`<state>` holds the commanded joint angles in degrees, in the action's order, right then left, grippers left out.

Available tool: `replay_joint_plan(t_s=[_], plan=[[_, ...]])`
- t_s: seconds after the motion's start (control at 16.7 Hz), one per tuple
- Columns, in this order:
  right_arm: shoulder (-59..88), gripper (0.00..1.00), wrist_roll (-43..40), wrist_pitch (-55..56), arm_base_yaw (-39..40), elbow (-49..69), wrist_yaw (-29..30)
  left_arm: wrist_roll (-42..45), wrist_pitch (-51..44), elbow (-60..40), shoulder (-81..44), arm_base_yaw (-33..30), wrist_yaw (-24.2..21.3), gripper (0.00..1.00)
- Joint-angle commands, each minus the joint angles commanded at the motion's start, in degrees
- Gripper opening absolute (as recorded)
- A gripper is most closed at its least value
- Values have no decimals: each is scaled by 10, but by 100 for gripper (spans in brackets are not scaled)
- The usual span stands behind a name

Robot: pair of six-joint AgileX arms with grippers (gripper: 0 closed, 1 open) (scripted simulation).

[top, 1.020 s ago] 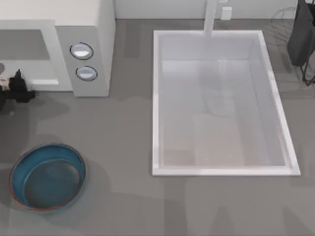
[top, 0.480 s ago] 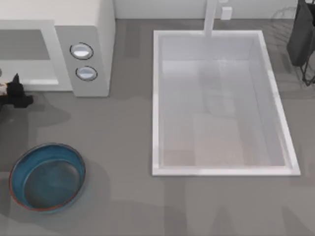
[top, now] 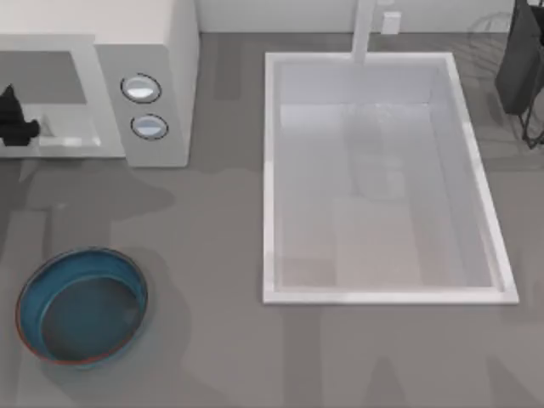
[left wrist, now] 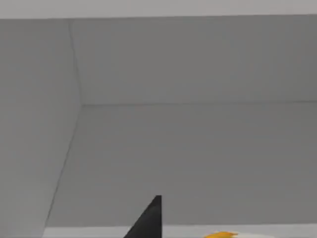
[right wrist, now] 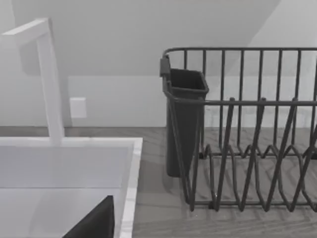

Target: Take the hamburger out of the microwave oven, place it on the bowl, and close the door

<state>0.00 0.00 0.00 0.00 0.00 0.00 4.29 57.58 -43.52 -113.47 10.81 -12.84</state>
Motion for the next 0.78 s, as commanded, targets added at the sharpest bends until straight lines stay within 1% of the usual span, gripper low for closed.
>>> replay_joint_plan(t_s=[0.12,0.24,0.54,0.66,0.78], plan=[[0,100,0,0,0,0,0,0,-38,-1,37,0,0,0],[0,100,0,0,0,0,0,0,-57,-2,55,0,1,0],[0,100,0,0,0,0,0,1,-57,-1,54,0,0,0],[0,100,0,0,0,0,0,-14,-71,-7,55,-5,6,0],[0,100,0,0,0,0,0,-52,-108,-23,55,-17,20,0]])
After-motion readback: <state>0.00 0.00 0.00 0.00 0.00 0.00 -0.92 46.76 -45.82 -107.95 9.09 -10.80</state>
